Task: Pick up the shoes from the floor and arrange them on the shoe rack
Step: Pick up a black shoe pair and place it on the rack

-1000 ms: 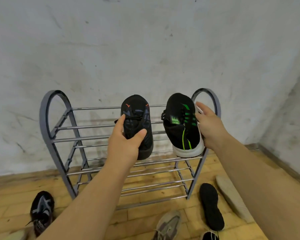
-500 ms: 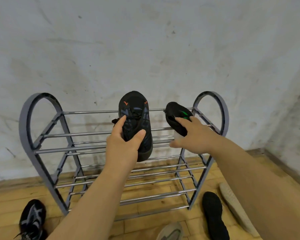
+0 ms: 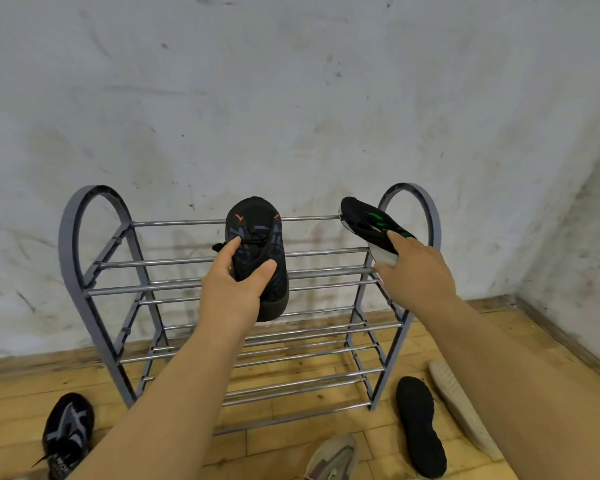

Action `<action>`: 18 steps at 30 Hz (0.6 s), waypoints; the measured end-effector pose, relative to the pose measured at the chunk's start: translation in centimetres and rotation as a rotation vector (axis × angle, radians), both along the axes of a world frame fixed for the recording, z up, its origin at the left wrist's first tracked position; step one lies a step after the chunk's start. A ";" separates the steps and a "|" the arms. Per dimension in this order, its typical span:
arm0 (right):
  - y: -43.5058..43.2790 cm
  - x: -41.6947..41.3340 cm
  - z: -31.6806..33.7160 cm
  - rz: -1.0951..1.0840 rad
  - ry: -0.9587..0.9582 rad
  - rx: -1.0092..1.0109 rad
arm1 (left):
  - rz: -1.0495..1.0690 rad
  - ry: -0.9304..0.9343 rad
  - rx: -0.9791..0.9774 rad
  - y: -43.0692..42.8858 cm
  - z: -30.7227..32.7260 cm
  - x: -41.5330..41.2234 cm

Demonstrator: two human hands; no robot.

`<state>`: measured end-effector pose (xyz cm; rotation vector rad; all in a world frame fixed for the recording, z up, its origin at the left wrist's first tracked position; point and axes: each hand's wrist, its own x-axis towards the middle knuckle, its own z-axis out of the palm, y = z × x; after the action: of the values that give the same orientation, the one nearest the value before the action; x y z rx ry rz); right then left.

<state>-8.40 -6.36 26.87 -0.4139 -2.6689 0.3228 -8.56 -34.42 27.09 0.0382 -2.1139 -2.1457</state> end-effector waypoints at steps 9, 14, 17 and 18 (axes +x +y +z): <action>-2.2 1.3 0.0 0.008 0.060 0.138 | -0.070 -0.095 -0.334 -0.4 0.2 0.2; -6.6 2.1 -0.2 0.318 0.010 0.058 | -0.042 -0.046 -0.506 -0.1 0.6 1.0; -9.3 2.0 -0.9 0.436 -0.051 0.039 | 0.001 0.040 -0.540 -1.8 0.5 1.4; -10.2 1.8 -0.9 0.459 -0.065 0.030 | 0.028 0.057 -0.553 -2.9 0.4 1.4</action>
<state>-6.58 -16.52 25.95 0.2089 -2.8065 0.4066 -7.18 -37.33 27.45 -0.0470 -2.5657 -1.4574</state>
